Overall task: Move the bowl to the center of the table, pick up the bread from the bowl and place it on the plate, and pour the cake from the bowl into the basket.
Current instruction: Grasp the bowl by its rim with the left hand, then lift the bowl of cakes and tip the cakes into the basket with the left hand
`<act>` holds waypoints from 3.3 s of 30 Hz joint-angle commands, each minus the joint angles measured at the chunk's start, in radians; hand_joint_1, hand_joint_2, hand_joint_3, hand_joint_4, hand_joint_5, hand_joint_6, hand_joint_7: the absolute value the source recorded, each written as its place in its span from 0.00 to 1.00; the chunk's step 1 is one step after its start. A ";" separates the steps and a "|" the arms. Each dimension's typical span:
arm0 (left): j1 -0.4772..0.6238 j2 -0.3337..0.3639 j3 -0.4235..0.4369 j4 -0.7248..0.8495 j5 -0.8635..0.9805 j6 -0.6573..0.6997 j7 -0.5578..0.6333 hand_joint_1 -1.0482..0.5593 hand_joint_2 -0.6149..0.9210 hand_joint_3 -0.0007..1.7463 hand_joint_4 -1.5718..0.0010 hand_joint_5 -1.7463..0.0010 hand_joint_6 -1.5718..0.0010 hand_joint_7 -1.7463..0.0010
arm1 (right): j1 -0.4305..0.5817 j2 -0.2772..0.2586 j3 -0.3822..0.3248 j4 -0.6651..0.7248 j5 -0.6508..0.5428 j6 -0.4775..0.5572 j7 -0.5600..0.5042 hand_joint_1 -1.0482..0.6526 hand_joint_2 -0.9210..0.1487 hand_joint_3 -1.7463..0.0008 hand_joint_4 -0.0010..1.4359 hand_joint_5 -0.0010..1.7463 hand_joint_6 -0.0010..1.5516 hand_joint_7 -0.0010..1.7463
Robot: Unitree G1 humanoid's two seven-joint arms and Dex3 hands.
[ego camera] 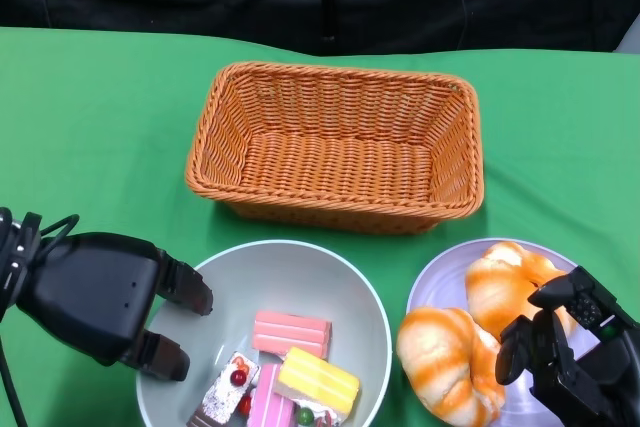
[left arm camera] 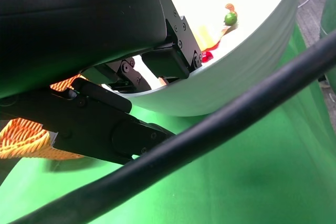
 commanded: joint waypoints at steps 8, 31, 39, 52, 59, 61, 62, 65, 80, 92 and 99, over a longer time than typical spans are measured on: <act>-0.007 -0.053 -0.056 0.076 -0.016 0.066 0.064 0.31 0.99 0.01 0.50 0.88 0.45 0.97 | -0.029 0.002 -0.024 0.051 -0.005 -0.032 0.013 0.59 0.39 0.29 0.68 1.00 0.55 0.92; -0.001 -0.166 -0.127 0.249 -0.093 0.052 0.131 0.41 0.94 0.00 0.50 0.49 0.30 0.97 | -0.053 0.011 -0.036 0.078 -0.017 -0.057 0.015 0.59 0.43 0.25 0.69 1.00 0.56 0.93; 0.015 -0.218 -0.132 0.304 -0.116 0.086 0.238 0.46 0.91 0.00 0.38 0.44 0.26 0.97 | -0.045 0.014 -0.036 0.060 -0.016 -0.048 0.007 0.59 0.43 0.25 0.70 1.00 0.56 0.93; 0.101 -0.211 -0.017 0.328 -0.291 0.005 0.259 0.41 0.87 0.00 0.42 0.08 0.15 0.90 | -0.026 0.028 -0.030 0.034 -0.030 -0.056 -0.001 0.58 0.39 0.28 0.68 1.00 0.53 0.94; 0.133 -0.138 0.058 0.269 -0.363 -0.081 0.213 0.45 0.90 0.00 0.39 0.07 0.17 0.82 | -0.015 0.020 -0.032 0.005 -0.018 -0.027 -0.003 0.57 0.39 0.28 0.67 1.00 0.53 0.94; 0.146 -0.103 0.094 0.229 -0.391 -0.109 0.195 0.47 0.92 0.00 0.39 0.03 0.29 0.70 | -0.008 0.019 -0.032 -0.010 -0.017 -0.018 -0.006 0.56 0.38 0.29 0.66 1.00 0.52 0.93; 0.152 -0.088 0.111 0.210 -0.402 -0.117 0.178 0.47 0.94 0.00 0.41 0.02 0.28 0.63 | -0.005 0.020 -0.032 -0.016 -0.017 -0.016 -0.007 0.56 0.35 0.32 0.66 1.00 0.52 0.93; 0.174 -0.034 0.173 0.144 -0.452 -0.173 0.109 0.52 0.97 0.04 0.42 0.00 0.39 0.25 | 0.006 0.017 -0.032 -0.040 -0.013 -0.001 -0.010 0.56 0.33 0.34 0.65 1.00 0.51 0.93; 0.353 0.200 0.511 -0.240 -0.548 -0.255 -0.174 0.56 0.91 0.07 0.43 0.01 0.43 0.18 | 0.025 0.006 -0.042 -0.104 -0.006 0.058 -0.026 0.57 0.32 0.33 0.64 1.00 0.50 0.93; 0.489 0.219 0.776 -0.348 -0.753 -0.358 -0.415 0.59 0.80 0.36 0.42 0.01 0.50 0.03 | 0.026 0.001 -0.051 -0.126 0.002 0.088 -0.038 0.57 0.32 0.34 0.63 1.00 0.49 0.94; 0.580 0.172 0.932 -0.409 -0.894 -0.401 -0.547 0.51 0.66 0.69 0.40 0.00 0.50 0.00 | 0.021 -0.013 -0.063 -0.124 0.021 0.098 -0.026 0.57 0.32 0.34 0.64 1.00 0.50 0.94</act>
